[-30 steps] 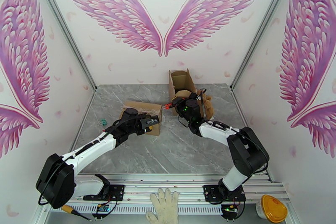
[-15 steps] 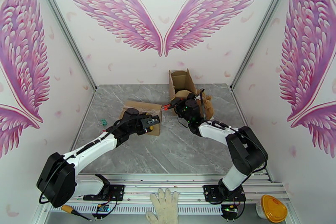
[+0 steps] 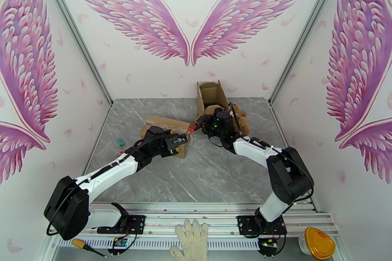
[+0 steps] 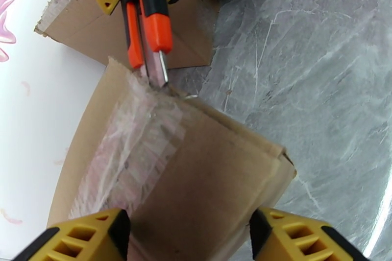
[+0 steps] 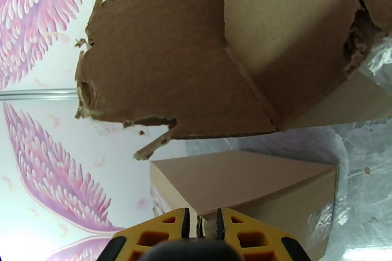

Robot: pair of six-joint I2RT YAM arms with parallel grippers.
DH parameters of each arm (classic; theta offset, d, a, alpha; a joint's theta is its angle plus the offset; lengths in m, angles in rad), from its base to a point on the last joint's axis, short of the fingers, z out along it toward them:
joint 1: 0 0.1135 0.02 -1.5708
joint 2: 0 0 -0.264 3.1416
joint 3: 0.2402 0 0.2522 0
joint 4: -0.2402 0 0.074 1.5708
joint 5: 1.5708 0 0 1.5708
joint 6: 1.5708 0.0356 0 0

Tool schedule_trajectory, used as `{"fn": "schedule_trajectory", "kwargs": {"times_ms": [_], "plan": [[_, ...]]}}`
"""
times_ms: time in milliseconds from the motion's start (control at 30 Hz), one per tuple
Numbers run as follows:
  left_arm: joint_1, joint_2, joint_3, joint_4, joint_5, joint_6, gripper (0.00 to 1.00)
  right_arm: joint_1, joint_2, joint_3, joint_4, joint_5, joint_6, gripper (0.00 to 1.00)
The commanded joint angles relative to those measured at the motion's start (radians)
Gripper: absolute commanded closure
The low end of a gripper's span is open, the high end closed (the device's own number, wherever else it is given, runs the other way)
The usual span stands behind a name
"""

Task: Unpack the express box

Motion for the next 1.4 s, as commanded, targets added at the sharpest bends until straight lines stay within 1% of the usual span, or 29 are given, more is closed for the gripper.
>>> {"fn": "schedule_trajectory", "kwargs": {"times_ms": [0, 200, 433, 600, 700, 833, 933, 967, 1033, 1067, 1133, 1200, 1233, 1300, 1367], "plan": [[0.031, 0.032, 0.034, 0.005, -0.035, -0.012, 0.32, 0.008, -0.037, 0.028, -0.15, -0.222, -0.06, 1.0], [0.044, 0.05, 0.056, -0.016, -0.039, -0.034, 0.32, 0.002, -0.039, 0.077, -0.248, -0.308, -0.117, 1.0], [0.045, 0.043, 0.048, -0.027, -0.04, -0.02, 0.32, -0.032, -0.099, 0.034, -0.18, -0.334, -0.079, 1.0], [0.046, 0.003, 0.039, -0.03, -0.011, -0.057, 0.31, -0.086, -0.211, -0.017, -0.209, -0.262, -0.144, 1.0], [0.047, -0.047, 0.042, -0.029, 0.016, -0.118, 0.28, -0.137, -0.304, -0.078, -0.238, -0.189, -0.192, 1.0], [0.046, -0.118, 0.043, -0.018, 0.028, -0.209, 0.23, -0.199, -0.396, -0.204, -0.26, -0.091, -0.227, 1.0], [0.047, -0.172, 0.034, -0.018, 0.038, -0.287, 0.19, -0.241, -0.436, -0.324, -0.24, -0.028, -0.209, 1.0], [0.046, -0.19, 0.025, -0.012, 0.036, -0.316, 0.18, -0.251, -0.444, -0.367, -0.231, -0.002, -0.199, 1.0], [0.047, -0.22, 0.008, 0.013, -0.011, -0.393, 0.15, -0.268, -0.439, -0.427, -0.221, 0.036, -0.192, 1.0], [0.05, -0.232, 0.004, 0.024, -0.058, -0.446, 0.14, -0.276, -0.429, -0.454, -0.21, 0.047, -0.191, 1.0], [0.058, -0.246, 0.01, 0.027, -0.187, -0.586, 0.13, -0.282, -0.409, -0.492, -0.172, 0.073, -0.191, 1.0], [0.087, -0.246, 0.04, -0.015, -0.322, -0.754, 0.11, -0.285, -0.375, -0.51, -0.14, 0.094, -0.197, 1.0], [0.107, -0.242, 0.06, -0.046, -0.359, -0.818, 0.11, -0.288, -0.36, -0.513, -0.124, 0.096, -0.197, 1.0], [0.165, -0.226, 0.112, -0.149, -0.415, -1.006, 0.12, -0.288, -0.311, -0.513, -0.084, 0.099, -0.201, 1.0], [0.225, -0.206, 0.149, -0.237, -0.386, -1.166, 0.14, -0.288, -0.263, -0.51, -0.059, 0.108, -0.204, 1.0]]}}
